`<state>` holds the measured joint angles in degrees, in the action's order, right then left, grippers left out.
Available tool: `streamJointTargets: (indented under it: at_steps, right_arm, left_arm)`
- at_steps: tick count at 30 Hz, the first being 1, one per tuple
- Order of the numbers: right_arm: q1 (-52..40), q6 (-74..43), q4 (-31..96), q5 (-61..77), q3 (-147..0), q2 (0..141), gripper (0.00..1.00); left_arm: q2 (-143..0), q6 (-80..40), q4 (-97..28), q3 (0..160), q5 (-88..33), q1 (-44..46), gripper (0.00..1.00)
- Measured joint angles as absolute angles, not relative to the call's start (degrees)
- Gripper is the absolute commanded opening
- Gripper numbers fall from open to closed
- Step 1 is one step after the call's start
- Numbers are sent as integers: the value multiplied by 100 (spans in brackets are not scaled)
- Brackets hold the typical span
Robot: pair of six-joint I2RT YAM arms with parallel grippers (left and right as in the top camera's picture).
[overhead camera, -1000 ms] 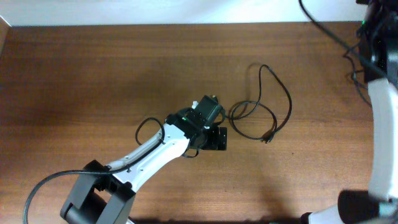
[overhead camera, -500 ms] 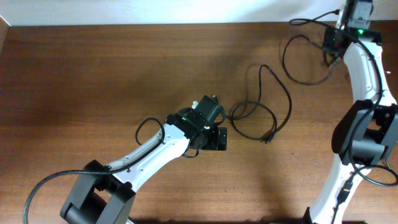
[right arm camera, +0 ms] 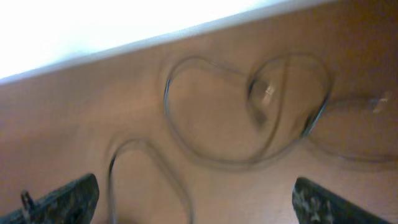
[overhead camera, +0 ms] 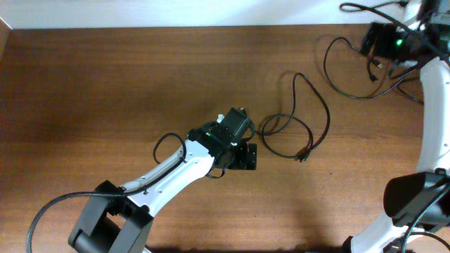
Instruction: Untangle cables
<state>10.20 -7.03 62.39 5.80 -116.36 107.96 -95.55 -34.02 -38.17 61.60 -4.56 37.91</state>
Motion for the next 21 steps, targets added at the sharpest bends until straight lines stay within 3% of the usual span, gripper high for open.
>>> streamJointTargets:
  at_steps: [6,16,21]
  right_arm:
    - [196,-2290,7747,829,-11614,10807,98]
    - [-1490,-2700,7494,746,-11603,10818,98]
    - [-1594,-4276,7609,226,-11216,10923,99]
  left_arm:
    - [-9555,-3400,-3822,6160,-456,3793,99]
    - [-9555,-3402,-3815,6160,-456,3791,99]
    - [-9555,-3402,-3815,6160,-456,3791,99]
